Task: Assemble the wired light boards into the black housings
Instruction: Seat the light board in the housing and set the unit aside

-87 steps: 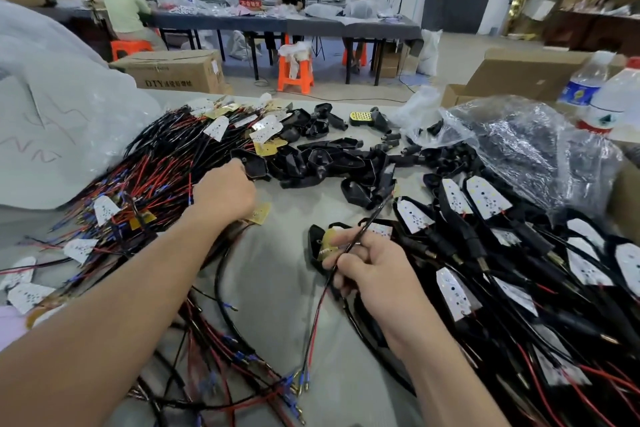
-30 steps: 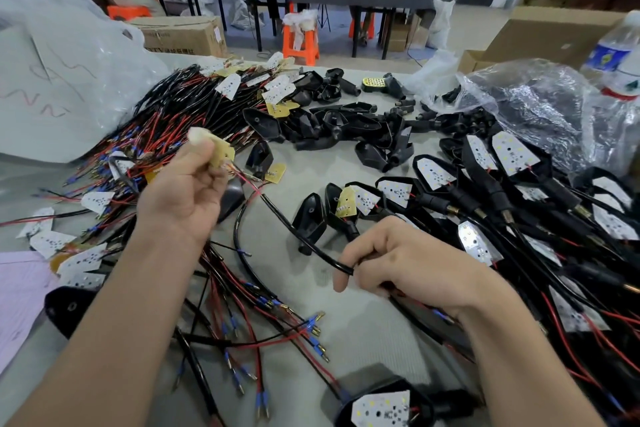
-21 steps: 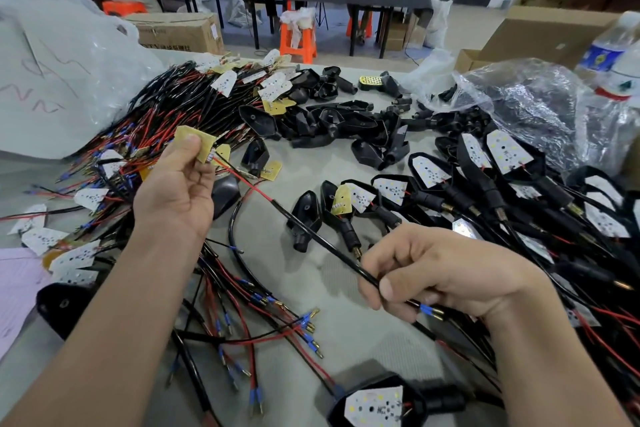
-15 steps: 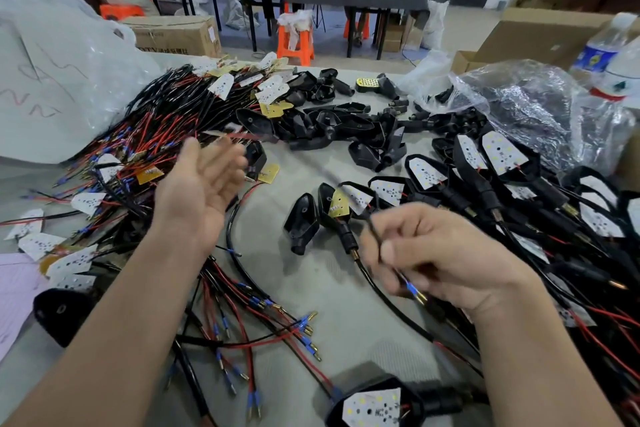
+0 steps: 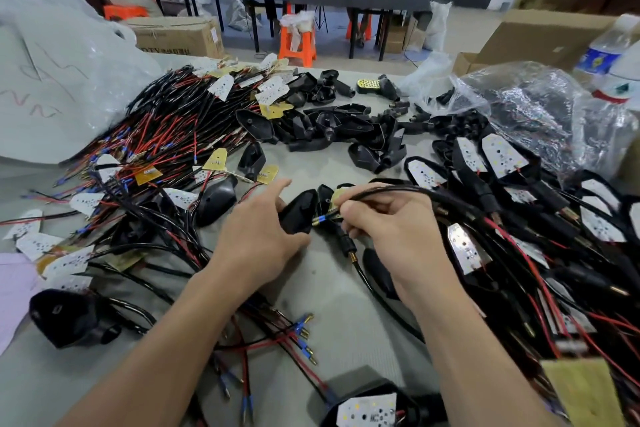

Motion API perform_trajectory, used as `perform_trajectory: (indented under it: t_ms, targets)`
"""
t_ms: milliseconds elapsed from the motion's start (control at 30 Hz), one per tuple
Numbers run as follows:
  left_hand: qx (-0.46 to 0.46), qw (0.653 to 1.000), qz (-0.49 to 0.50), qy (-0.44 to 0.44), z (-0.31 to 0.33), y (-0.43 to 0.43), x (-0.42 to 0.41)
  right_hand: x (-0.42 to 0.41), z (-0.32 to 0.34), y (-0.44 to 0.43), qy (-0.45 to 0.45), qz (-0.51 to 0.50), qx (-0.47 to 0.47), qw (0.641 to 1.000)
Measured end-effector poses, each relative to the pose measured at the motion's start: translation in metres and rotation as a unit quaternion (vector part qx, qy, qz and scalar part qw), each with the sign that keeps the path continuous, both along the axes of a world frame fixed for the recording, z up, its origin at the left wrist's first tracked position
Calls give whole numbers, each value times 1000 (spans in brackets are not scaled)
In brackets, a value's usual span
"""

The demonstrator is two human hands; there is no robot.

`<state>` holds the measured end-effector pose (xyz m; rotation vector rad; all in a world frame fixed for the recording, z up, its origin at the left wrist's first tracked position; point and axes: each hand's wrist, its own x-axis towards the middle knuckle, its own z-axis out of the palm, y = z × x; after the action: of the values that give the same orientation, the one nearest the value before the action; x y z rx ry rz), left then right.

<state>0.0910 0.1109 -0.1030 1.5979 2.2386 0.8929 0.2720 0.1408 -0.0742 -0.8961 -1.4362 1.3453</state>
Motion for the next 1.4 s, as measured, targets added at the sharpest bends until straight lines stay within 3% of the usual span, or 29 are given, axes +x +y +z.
perform_trajectory:
  t_ms: [333,467,633,800,933,1033,1100,1167,1267,1400]
  targets:
    - [204,970,-97,-87,10,-15,20,-5,-6,-3,-90,-57,64,992]
    - [205,954,-80,-205,8,-14,25,-6,-6,-3,-56,-2,27,998]
    - [233,948,-103,-192,8,-14,26,-10,-10,-2,-65,-19,30,997]
    - [248,938,-124,-208,12,-15,27,-13,-13,-3,-162,-89,59,981]
    - [175,908,-201,-324,14,-11,22,-8,-14,3,-225,-112,80,965]
    - [153,879,-189,-411,14,-8,17,-8,-14,4,-194,-156,80,965]
    - [158,857,-158,-464,13,-6,13,-8,-12,4,-123,-187,54,973]
    - [162,813,-121,-547,13,-2,6,-5,-10,6,-53,-203,18,978]
    - [133,753,-120,-633,13,0,-6,1,-9,9,-25,-181,-2,983]
    - [102,764,-130,-624,11,-1,-3,-3,-5,6,35,-77,-10,996]
